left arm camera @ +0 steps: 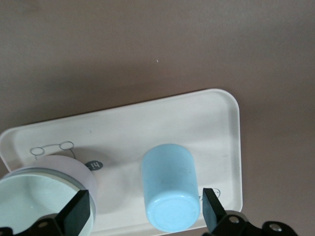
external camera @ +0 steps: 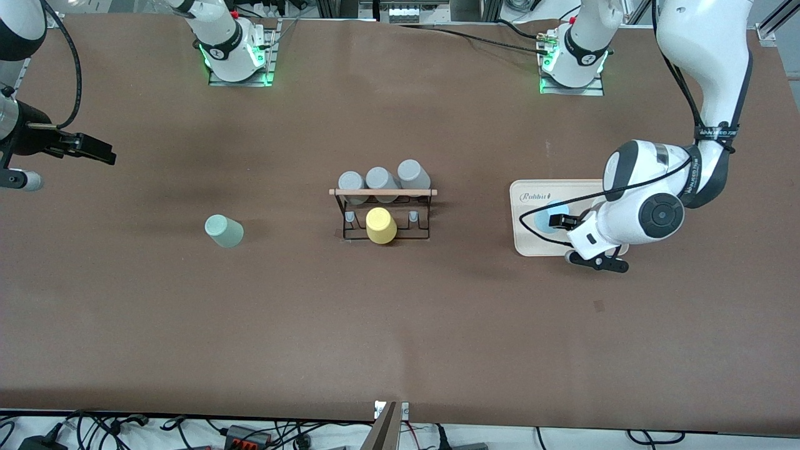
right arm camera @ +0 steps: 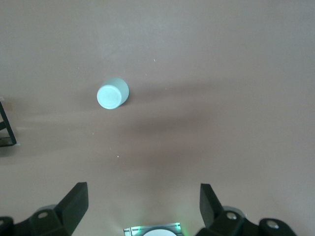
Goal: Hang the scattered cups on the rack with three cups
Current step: 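Close the left gripper on the light blue cup and lift it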
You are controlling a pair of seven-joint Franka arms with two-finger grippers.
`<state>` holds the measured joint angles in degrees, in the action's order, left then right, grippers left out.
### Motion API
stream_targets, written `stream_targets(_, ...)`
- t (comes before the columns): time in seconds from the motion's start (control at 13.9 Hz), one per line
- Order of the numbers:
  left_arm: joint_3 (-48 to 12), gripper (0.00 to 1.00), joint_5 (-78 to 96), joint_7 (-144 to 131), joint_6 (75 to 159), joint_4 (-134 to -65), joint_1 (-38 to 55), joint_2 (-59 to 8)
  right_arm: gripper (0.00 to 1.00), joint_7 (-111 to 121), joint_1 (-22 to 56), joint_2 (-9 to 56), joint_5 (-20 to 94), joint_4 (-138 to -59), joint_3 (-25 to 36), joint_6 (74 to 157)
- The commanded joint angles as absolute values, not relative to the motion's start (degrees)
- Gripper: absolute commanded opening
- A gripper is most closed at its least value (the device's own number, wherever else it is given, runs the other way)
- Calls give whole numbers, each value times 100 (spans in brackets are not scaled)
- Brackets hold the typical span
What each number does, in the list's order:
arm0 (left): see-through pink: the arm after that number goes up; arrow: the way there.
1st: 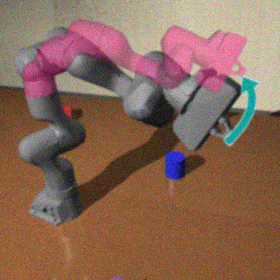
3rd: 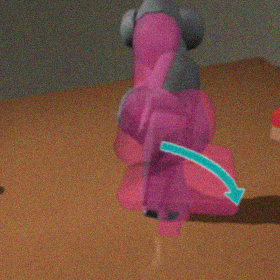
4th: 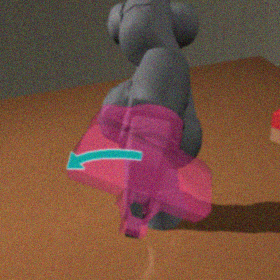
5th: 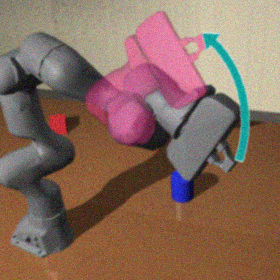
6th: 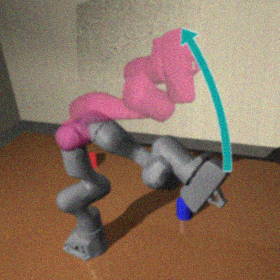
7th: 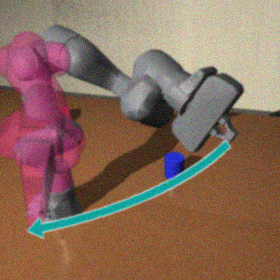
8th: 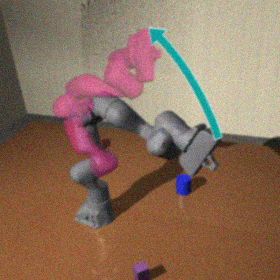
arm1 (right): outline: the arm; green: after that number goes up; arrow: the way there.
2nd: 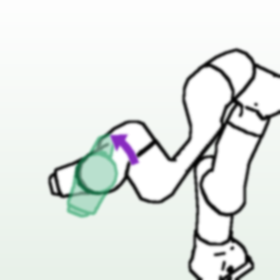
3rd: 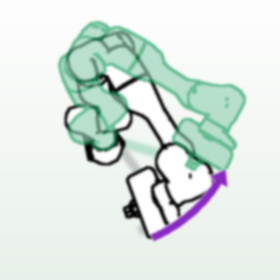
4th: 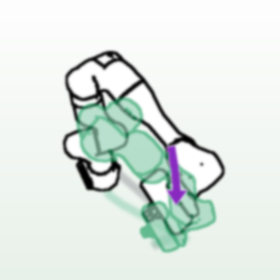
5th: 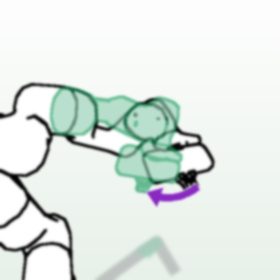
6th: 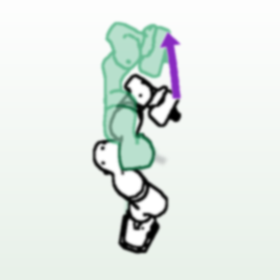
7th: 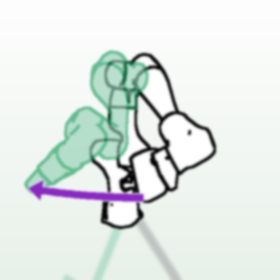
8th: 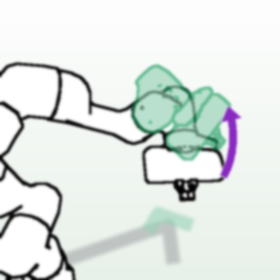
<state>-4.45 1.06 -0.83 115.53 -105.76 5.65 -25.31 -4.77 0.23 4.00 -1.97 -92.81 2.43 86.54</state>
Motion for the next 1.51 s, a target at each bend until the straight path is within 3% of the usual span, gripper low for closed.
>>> stream_targets(0.0, -650, 100, 44, -404, 11794, -11072, 519, -2251, 100, -439, -9, 360, -141, -9360, 246, 8552)
stream_targets(0.29, -659, 100, 44, -431, 12699, -11882, 527, -2066, 100, -448, -9, 360, -132, -9439, 246, 8561)
stream_targets(0.86, -659, 98, 44, -431, 12814, -12164, 536, -1933, 100, -457, 9, 360, -123, -9519, 246, 8578)
stream_targets(0.93, -659, 94, 44, -431, 12814, -12164, 545, -1960, 100, -457, -9, 360, -123, -9519, 246, 8569)
stream_targets(1.0, -659, 79, 44, -431, 12814, -12155, 536, -1995, 100, -457, 9, 360, -123, -9527, 246, 8578)
stream_targets(1.22, -659, 78, 44, -439, 12806, -12138, 545, -2065, 100, -457, 9, 360, -123, -9519, 246, 8569)
stream_targets(1.43, -659, 62, 44, -448, 12762, -12103, 562, -2065, 100, -448, 17, 360, -123, -9519, 246, 8561)
